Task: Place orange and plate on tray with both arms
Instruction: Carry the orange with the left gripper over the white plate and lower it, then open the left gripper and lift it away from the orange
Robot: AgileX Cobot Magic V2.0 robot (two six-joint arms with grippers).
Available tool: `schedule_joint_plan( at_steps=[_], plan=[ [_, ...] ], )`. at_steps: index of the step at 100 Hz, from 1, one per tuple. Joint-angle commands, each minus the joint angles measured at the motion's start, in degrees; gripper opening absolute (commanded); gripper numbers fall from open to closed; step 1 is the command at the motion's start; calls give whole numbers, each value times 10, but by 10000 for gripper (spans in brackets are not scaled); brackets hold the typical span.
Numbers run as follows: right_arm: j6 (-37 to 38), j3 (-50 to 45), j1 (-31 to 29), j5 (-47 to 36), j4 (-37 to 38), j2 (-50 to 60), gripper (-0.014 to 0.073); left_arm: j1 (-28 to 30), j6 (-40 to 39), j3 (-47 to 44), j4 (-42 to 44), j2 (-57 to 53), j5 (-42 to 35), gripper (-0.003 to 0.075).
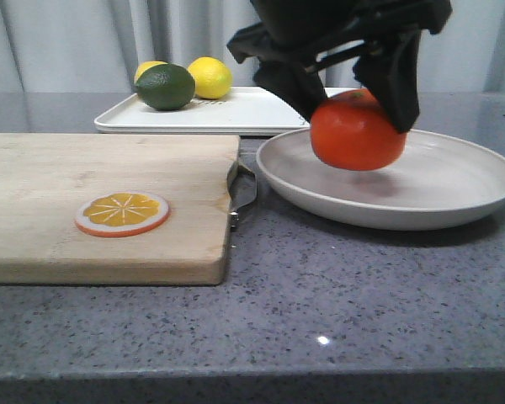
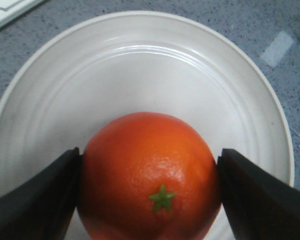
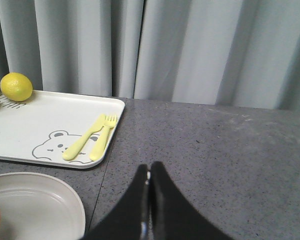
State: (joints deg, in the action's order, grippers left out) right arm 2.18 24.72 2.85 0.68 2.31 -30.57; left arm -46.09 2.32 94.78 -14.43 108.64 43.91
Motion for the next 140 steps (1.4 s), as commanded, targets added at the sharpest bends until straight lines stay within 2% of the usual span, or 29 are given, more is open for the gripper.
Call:
schedule_joint_plan(
  at_steps=[1, 39, 58, 65, 88, 107, 120, 130, 140],
  plan=[
    [-1, 20, -1, -42, 5, -5, -67, -11, 0, 37, -10, -15, -16, 335],
    [-1, 19, -1, -40, 5, -5, -67, -13, 1, 44, -6, -7, -16, 349],
    [-1, 19, -1, -40, 5, -5, -67, -13, 1, 44, -6, -7, -25, 522],
    [-1, 19, -1, -40, 5, -5, -67, -13, 1, 44, -6, -7, -25, 549],
    [-1, 19, -1, -40, 5, -5, -67, -13, 1, 45, -6, -7, -29, 555],
    [-1, 19, -1, -40, 5, -5, -67, -13, 1, 45, -6, -7, -29, 610],
    [-1, 19, -1, -40, 5, -5, -67, -11, 1, 58, -6, -7, -11, 610],
    [-1, 19, -1, -40, 5, -5, -67, -9, 1, 75, -6, -15, 2, 595],
    [-1, 19, -1, -40, 5, -5, -67, -9, 1, 76, -6, -35, -8, 544]
  ],
)
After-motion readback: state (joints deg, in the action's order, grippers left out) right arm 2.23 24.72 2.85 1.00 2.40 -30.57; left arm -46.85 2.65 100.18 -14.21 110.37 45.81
